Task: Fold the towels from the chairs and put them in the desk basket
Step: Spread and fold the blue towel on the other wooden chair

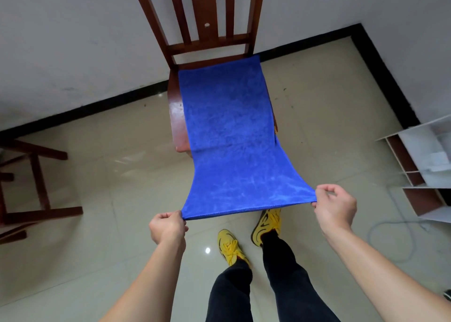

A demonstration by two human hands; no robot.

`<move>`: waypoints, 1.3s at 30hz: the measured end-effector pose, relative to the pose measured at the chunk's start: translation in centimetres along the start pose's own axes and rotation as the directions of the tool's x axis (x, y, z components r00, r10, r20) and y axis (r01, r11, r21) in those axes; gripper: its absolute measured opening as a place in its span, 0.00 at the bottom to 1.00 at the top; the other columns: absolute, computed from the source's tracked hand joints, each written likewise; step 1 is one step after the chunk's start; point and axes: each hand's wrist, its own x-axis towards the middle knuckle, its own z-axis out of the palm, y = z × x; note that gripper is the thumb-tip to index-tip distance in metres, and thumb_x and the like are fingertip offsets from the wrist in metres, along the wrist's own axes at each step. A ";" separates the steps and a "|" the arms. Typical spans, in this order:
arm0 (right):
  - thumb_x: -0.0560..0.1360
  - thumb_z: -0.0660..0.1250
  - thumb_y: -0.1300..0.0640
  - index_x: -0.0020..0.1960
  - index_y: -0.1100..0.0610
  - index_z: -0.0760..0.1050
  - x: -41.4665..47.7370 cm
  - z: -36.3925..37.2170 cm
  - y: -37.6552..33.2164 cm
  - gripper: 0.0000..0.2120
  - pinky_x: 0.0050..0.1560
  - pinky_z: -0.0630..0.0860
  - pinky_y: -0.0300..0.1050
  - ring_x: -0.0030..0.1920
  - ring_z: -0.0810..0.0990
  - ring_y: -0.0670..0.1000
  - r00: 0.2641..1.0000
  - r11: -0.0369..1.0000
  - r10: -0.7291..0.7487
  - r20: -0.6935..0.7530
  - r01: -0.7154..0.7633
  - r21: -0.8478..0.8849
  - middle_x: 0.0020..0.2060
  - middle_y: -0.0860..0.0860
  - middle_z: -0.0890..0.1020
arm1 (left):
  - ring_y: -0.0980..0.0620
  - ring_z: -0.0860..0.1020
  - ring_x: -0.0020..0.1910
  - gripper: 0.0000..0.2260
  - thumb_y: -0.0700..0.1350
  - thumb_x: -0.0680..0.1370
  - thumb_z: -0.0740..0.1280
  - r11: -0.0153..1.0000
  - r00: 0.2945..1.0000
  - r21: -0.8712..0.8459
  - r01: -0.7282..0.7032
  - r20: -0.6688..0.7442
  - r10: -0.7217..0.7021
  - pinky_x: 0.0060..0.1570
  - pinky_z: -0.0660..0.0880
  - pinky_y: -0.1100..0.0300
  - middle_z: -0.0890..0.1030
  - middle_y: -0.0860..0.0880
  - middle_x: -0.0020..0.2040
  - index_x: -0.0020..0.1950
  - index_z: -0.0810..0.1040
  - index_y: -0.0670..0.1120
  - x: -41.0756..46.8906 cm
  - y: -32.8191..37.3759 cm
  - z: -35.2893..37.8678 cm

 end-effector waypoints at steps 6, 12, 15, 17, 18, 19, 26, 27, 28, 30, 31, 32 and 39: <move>0.72 0.63 0.61 0.36 0.53 0.75 -1.5 -1.7 1.0 0.08 0.40 0.79 0.50 0.30 0.81 0.53 1.000 0.999 -0.003 -0.025 0.002 -0.045 0.27 0.51 0.80 | 0.47 0.74 0.24 0.02 0.38 0.70 0.65 0.997 0.999 0.077 0.008 -0.037 -0.005 0.32 0.71 0.60 0.77 0.42 0.30 0.37 0.73 0.42 -0.8 0.1 -1.1; 0.72 0.64 0.60 0.39 0.50 0.76 -1.9 -2.3 1.2 0.07 0.43 0.81 0.55 0.34 0.83 0.53 1.000 0.998 0.002 0.018 -0.001 -0.066 0.29 0.49 0.82 | 0.47 0.75 0.25 0.02 0.38 0.71 0.65 0.997 0.999 0.071 -0.019 -0.025 0.021 0.35 0.73 0.60 0.79 0.42 0.32 0.41 0.76 0.42 -2.2 0.4 -2.0; 0.72 0.66 0.60 0.38 0.50 0.76 -1.1 -1.9 1.1 0.07 0.43 0.81 0.55 0.32 0.83 0.53 0.999 0.997 0.010 0.051 -0.006 -0.077 0.30 0.49 0.82 | 0.48 0.76 0.25 0.02 0.36 0.72 0.64 1.000 0.999 0.002 -0.027 0.022 0.027 0.30 0.72 0.61 0.79 0.43 0.33 0.41 0.75 0.42 -2.6 0.5 -2.0; 0.72 0.67 0.60 0.38 0.52 0.77 -0.1 -1.5 0.6 0.06 0.39 0.80 0.50 0.29 0.81 0.51 0.998 0.999 0.032 0.046 -0.031 -0.031 0.33 0.51 0.83 | 0.49 0.75 0.24 0.05 0.34 0.73 0.64 0.997 0.996 -0.068 -0.022 0.084 0.028 0.27 0.70 0.61 0.77 0.43 0.33 0.39 0.73 0.42 -2.5 0.8 -2.0; 0.72 0.67 0.60 0.39 0.53 0.78 0.3 -1.2 0.2 0.05 0.35 0.78 0.46 0.27 0.79 0.49 0.997 0.998 0.055 0.045 -0.056 0.014 0.34 0.52 0.83 | 0.50 0.76 0.23 0.06 0.34 0.74 0.63 0.995 0.991 -0.098 -0.017 0.128 0.029 0.26 0.70 0.62 0.77 0.43 0.33 0.39 0.73 0.42 -2.4 1.2 -2.0; 0.73 0.68 0.61 0.40 0.55 0.78 0.9 -0.8 -0.5 0.04 0.31 0.74 0.43 0.26 0.78 0.47 0.995 0.995 0.081 0.051 -0.084 0.061 0.35 0.53 0.82 | 0.52 0.76 0.22 0.06 0.34 0.76 0.63 0.992 0.984 -0.126 -0.011 0.174 0.033 0.25 0.71 0.62 0.77 0.43 0.33 0.40 0.74 0.42 -2.2 1.7 -1.9; 0.73 0.63 0.67 0.45 0.58 0.80 6.0 1.7 -7.4 0.08 0.22 0.70 0.33 0.24 0.77 0.41 0.983 0.975 0.089 0.160 -0.119 0.187 0.32 0.52 0.80 | 0.49 0.79 0.34 0.07 0.31 0.75 0.67 0.963 0.901 -0.256 -0.087 0.392 0.186 0.35 0.80 0.66 0.79 0.42 0.39 0.53 0.77 0.35 -1.3 7.8 -0.1; 0.72 0.63 0.68 0.47 0.58 0.81 7.0 2.4 -8.5 0.10 0.25 0.71 0.34 0.27 0.77 0.44 0.983 0.984 0.062 0.175 -0.090 0.156 0.32 0.52 0.80 | 0.48 0.78 0.36 0.09 0.30 0.74 0.68 0.963 0.894 -0.234 -0.131 0.391 0.217 0.39 0.80 0.64 0.79 0.42 0.39 0.54 0.77 0.34 -1.0 9.1 0.5; 0.70 0.64 0.68 0.48 0.58 0.81 7.8 3.1 -9.5 0.12 0.28 0.72 0.36 0.29 0.76 0.46 0.981 0.991 0.027 0.192 -0.051 0.121 0.33 0.52 0.80 | 0.48 0.78 0.36 0.10 0.29 0.73 0.68 0.964 0.889 -0.189 -0.185 0.386 0.246 0.43 0.80 0.62 0.79 0.42 0.39 0.54 0.78 0.34 -0.8 10.3 1.1; 0.69 0.67 0.66 0.46 0.54 0.82 9.2 4.3 -11.3 0.11 0.32 0.73 0.39 0.31 0.75 0.49 0.975 0.997 -0.055 0.217 0.042 0.065 0.33 0.51 0.81 | 0.48 0.77 0.36 0.11 0.29 0.71 0.68 0.945 0.874 -0.054 -0.321 0.366 0.318 0.45 0.77 0.59 0.79 0.45 0.38 0.51 0.80 0.38 -0.6 12.6 2.2; 0.68 0.70 0.65 0.44 0.53 0.81 10.0 5.0 -12.1 0.09 0.34 0.74 0.41 0.31 0.75 0.49 0.969 0.995 -0.090 0.229 0.081 0.050 0.32 0.50 0.81 | 0.49 0.75 0.35 0.12 0.29 0.70 0.67 0.920 0.864 0.024 -0.391 0.353 0.358 0.40 0.75 0.59 0.79 0.47 0.36 0.49 0.80 0.41 -0.5 13.7 2.7; 0.68 0.71 0.63 0.41 0.52 0.81 10.8 5.7 -12.8 0.07 0.34 0.74 0.43 0.32 0.75 0.49 0.965 0.993 -0.117 0.234 0.111 0.040 0.31 0.50 0.81 | 0.49 0.74 0.33 0.12 0.30 0.70 0.66 0.883 0.851 0.101 -0.458 0.336 0.403 0.35 0.73 0.61 0.79 0.48 0.34 0.48 0.81 0.43 -0.3 14.8 3.2; 0.71 0.72 0.58 0.41 0.51 0.81 17.2 11.1 -19.5 0.03 0.43 0.72 0.39 0.36 0.77 0.46 0.917 0.957 -0.250 0.310 0.283 -0.067 0.35 0.45 0.81 | 0.47 0.76 0.39 0.07 0.38 0.74 0.66 0.683 0.781 0.384 -0.622 0.236 0.579 0.40 0.69 0.61 0.79 0.48 0.34 0.43 0.84 0.46 1.0 24.0 7.0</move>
